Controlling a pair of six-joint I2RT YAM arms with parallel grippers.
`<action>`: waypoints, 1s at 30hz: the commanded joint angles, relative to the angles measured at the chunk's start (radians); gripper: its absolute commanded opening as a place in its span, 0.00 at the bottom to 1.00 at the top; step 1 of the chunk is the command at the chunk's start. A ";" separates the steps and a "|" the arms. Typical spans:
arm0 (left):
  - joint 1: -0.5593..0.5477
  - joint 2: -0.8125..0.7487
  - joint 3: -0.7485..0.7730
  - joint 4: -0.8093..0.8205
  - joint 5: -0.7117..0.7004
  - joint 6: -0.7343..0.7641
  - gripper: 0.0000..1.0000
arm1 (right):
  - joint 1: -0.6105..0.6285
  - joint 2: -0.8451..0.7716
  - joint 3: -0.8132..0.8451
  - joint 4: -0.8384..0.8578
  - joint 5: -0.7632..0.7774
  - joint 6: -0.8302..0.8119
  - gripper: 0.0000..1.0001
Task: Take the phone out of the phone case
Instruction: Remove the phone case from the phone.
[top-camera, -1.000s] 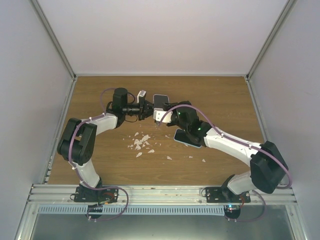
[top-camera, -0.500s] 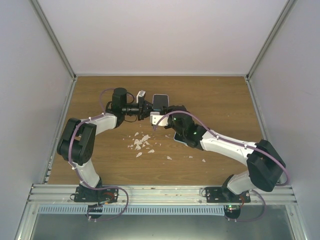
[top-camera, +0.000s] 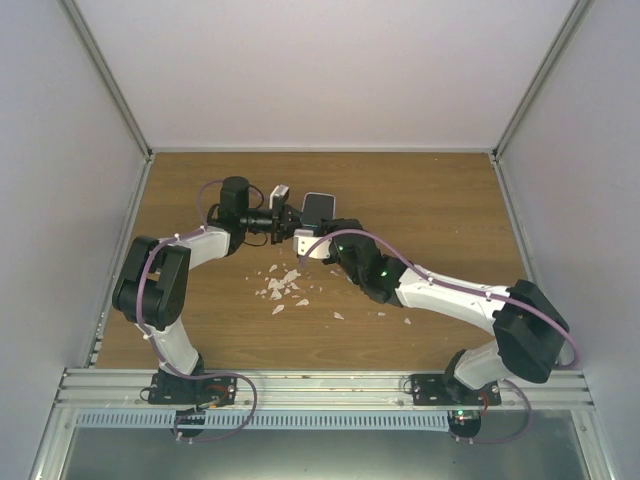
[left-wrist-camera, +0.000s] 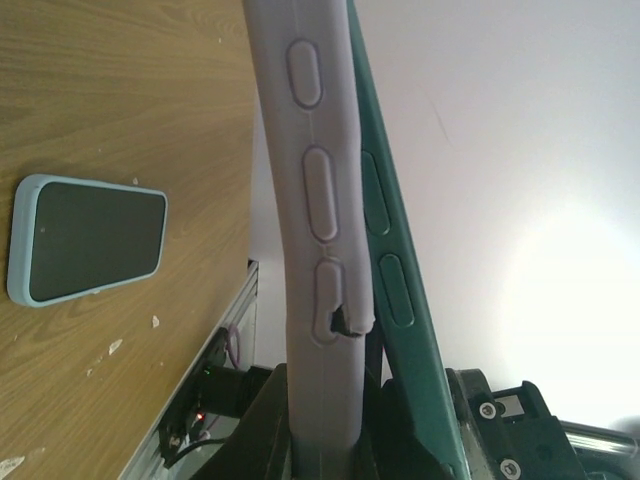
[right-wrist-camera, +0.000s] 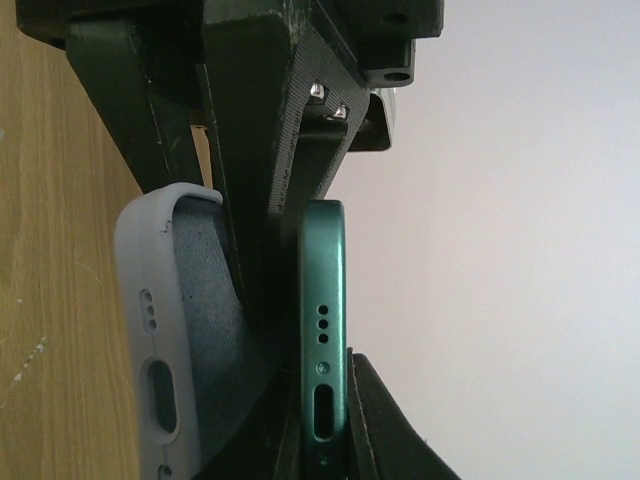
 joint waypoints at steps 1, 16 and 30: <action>0.074 0.009 0.002 0.056 -0.151 0.009 0.00 | 0.077 -0.009 0.033 -0.006 -0.020 0.034 0.01; 0.119 0.039 0.007 0.048 -0.179 0.016 0.00 | 0.149 -0.003 0.047 -0.016 0.032 0.055 0.00; 0.152 0.088 0.051 0.046 -0.189 0.026 0.00 | 0.206 0.000 0.073 -0.035 0.060 0.066 0.01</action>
